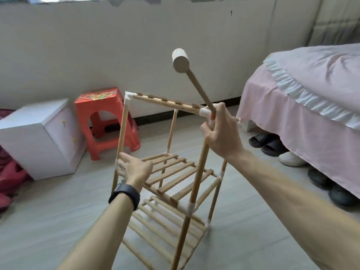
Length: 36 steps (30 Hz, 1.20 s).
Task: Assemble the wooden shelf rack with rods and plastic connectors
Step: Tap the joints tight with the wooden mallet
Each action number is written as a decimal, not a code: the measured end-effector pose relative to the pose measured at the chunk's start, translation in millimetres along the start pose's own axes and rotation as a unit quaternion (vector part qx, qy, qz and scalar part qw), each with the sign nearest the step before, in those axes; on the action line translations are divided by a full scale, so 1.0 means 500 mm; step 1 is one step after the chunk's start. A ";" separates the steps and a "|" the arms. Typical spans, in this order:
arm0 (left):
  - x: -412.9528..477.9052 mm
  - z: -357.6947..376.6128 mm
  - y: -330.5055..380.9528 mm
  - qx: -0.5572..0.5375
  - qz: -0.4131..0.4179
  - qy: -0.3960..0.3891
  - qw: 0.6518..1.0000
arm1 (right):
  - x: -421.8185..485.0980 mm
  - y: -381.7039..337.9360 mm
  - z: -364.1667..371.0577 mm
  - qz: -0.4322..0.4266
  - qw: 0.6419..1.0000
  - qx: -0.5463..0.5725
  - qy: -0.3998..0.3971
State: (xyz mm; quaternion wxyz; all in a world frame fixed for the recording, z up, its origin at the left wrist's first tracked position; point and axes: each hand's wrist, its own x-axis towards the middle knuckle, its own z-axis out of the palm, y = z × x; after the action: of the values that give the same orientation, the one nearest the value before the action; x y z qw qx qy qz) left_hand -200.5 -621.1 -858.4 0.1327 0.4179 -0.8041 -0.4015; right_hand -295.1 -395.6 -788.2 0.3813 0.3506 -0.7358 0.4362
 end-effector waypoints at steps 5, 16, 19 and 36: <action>-0.013 -0.115 0.051 0.225 0.446 0.271 0.823 | -0.036 -0.028 0.011 0.027 0.998 0.050 -0.015; -0.045 -0.075 0.057 0.387 0.463 0.124 0.788 | -0.105 0.011 0.008 0.180 0.976 0.084 -0.094; -0.050 -0.062 0.086 0.401 0.419 0.109 0.807 | -0.120 0.032 -0.015 0.222 0.971 0.084 -0.014; -0.099 0.179 0.197 0.358 0.525 0.160 0.756 | -0.677 0.242 -0.104 0.562 0.736 -0.166 -0.339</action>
State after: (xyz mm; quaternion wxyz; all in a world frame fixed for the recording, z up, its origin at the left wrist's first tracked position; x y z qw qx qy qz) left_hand -274.9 -502.5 -835.1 0.2904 0.0055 -0.9492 0.1209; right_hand -227.7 -241.2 -1110.2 -0.1556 -0.0709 -0.9402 0.2946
